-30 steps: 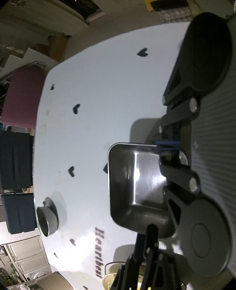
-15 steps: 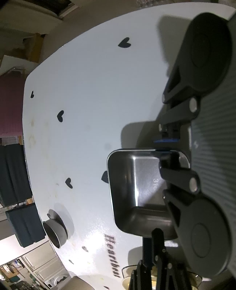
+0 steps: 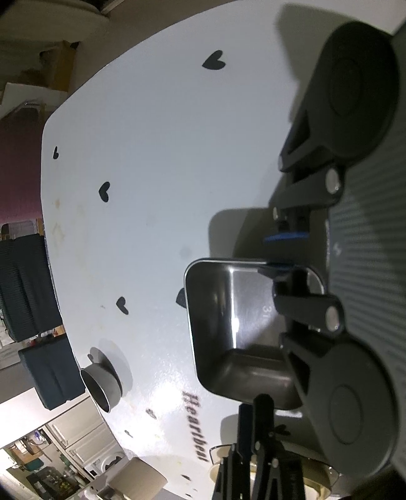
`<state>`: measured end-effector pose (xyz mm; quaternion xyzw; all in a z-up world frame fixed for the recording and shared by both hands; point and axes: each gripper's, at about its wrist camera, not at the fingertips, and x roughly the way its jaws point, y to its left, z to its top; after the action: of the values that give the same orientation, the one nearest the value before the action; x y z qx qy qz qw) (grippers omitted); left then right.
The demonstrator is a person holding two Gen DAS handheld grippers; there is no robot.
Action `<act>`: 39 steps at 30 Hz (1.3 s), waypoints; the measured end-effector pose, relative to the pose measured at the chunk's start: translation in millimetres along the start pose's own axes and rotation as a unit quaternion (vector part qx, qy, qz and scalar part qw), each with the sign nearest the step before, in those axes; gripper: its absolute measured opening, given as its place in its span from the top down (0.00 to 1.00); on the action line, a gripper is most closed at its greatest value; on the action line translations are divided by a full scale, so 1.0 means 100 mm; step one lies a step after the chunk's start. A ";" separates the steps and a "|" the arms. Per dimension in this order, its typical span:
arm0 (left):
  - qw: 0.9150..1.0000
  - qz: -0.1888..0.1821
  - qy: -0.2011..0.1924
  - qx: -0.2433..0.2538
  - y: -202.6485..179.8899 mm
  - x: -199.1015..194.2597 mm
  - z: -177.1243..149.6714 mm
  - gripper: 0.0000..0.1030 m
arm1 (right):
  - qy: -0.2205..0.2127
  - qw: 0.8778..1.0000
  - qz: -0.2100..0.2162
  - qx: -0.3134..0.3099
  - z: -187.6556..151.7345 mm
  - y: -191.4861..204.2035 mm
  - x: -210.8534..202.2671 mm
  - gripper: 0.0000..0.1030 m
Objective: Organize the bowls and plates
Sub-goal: 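Lower the rectangular tray and open both grippers, then move both grippers to the rim of the round stainless bowl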
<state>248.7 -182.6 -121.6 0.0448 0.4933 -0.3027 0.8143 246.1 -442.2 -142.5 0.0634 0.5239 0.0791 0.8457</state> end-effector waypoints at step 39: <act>0.982 0.101 -0.143 -0.077 0.92 -1.14 -0.03 0.00 | -0.123 0.991 -0.039 -0.027 0.19 0.69 -0.57 0.00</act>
<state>258.0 -56.0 -49.5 -0.0119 0.3867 -0.1833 0.9037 233.8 -387.0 -70.9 0.0289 0.4158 0.0520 0.9075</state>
